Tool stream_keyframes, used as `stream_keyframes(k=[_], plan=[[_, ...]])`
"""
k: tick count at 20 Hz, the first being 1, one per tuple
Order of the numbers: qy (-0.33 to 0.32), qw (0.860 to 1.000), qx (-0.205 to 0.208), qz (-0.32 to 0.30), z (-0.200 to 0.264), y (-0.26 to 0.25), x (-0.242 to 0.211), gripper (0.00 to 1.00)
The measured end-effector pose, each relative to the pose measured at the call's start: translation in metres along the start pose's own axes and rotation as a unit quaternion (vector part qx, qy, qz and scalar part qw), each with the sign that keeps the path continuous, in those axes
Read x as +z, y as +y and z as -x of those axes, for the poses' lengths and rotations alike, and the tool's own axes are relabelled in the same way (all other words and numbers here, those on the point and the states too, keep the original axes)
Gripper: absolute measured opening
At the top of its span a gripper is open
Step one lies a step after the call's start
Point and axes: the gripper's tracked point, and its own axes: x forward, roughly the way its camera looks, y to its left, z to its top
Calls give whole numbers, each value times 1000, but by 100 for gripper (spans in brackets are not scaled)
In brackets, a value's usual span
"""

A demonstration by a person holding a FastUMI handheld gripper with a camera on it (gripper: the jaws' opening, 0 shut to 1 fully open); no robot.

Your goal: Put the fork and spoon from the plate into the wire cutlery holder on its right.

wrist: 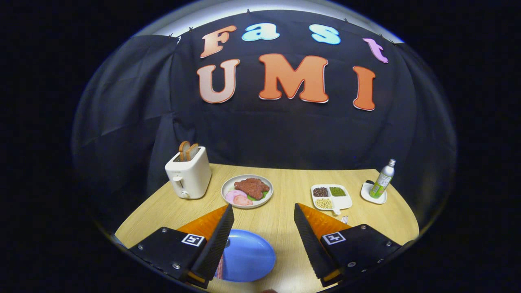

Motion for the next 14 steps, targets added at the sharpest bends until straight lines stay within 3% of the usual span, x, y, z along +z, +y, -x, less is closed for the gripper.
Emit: stream_keyframes(k=[7,14], plan=[[131,991,40,6,-17,45,-85,90],[253,965,62,12,-20,74,-150,85]])
